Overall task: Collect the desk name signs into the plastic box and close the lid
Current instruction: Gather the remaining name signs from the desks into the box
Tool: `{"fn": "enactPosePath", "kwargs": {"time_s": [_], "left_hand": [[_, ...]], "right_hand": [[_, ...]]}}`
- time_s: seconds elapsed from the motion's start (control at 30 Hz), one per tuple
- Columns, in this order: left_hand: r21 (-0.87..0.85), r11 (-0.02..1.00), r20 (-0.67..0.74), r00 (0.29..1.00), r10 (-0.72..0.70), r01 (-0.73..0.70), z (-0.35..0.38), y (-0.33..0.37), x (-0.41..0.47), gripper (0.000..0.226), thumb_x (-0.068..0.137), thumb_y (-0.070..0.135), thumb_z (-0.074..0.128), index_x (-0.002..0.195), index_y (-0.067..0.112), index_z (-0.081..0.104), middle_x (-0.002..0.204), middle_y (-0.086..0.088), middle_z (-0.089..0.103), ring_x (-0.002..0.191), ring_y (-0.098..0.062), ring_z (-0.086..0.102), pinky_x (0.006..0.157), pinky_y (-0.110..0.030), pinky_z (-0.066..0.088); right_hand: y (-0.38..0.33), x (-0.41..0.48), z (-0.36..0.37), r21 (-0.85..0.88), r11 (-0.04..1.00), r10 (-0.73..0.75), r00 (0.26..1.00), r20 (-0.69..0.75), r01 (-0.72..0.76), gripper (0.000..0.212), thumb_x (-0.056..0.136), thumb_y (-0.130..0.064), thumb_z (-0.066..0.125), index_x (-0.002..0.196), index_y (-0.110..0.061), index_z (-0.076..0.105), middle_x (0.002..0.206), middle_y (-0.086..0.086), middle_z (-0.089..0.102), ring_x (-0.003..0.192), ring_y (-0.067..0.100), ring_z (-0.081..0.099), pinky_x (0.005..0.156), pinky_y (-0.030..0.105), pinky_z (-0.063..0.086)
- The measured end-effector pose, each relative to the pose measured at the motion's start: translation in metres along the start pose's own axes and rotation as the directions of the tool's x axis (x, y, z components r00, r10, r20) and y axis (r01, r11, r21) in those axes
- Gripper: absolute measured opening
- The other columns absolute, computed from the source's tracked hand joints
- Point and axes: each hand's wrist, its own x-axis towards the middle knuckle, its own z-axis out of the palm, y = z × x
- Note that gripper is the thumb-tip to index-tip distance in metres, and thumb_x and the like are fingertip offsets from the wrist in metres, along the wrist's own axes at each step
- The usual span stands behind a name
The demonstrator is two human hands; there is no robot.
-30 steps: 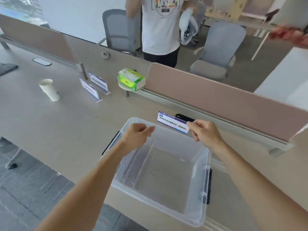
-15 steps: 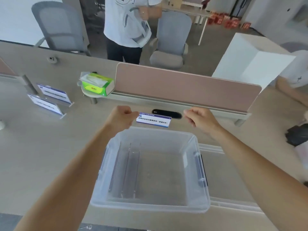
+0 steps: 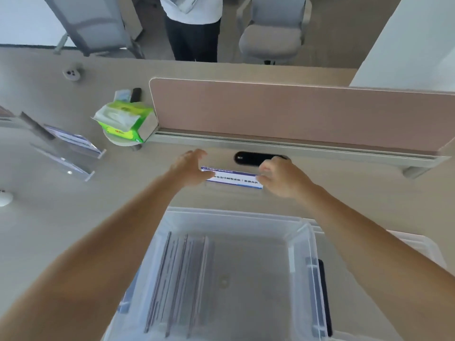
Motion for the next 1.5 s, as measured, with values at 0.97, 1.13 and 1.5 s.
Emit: {"fn": "enactPosePath", "kwargs": {"time_s": [0.97, 1.13, 1.5], "left_hand": [[-0.257, 0.958, 0.171, 0.982, -0.084, 0.127, -0.006, 0.005, 0.034, 0.044, 0.071, 0.015, 0.084, 0.105, 0.016, 0.056, 0.100, -0.007, 0.059, 0.070, -0.017, 0.053, 0.058, -0.026, 0.040], [0.329, 0.939, 0.071, 0.995, 0.076, -0.096, -0.052, 0.020, -0.022, 0.034, 0.082, 0.033, 0.071, 0.113, 0.023, 0.062, 0.100, -0.002, 0.060, 0.088, -0.023, 0.055, 0.069, -0.028, 0.034], [0.377, 0.885, 0.054, 0.960, 0.275, -0.274, -0.068, 0.002, -0.146, 0.056, 0.099, 0.034, 0.047, 0.152, 0.028, 0.030, 0.143, -0.007, 0.048, 0.132, -0.027, 0.044, 0.101, -0.034, 0.038]], "right_hand": [[0.002, 0.020, -0.013, -0.106, 0.984, -0.144, 0.990, 0.000, 0.144, 0.025, 0.105, -0.033, 0.038, 0.115, -0.018, 0.055, 0.084, 0.007, 0.062, 0.073, 0.031, 0.057, 0.068, 0.040, 0.053], [-0.033, -0.010, -0.042, -0.184, 0.955, -0.250, 0.965, -0.077, 0.233, 0.024, 0.104, -0.031, 0.040, 0.116, -0.021, 0.059, 0.083, 0.005, 0.063, 0.073, 0.034, 0.058, 0.062, 0.037, 0.047], [-0.118, -0.092, -0.070, -0.370, 0.820, -0.521, 0.837, -0.167, 0.436, 0.019, 0.102, -0.027, 0.048, 0.107, -0.021, 0.065, 0.097, -0.002, 0.066, 0.084, 0.027, 0.061, 0.066, 0.039, 0.052]]}}
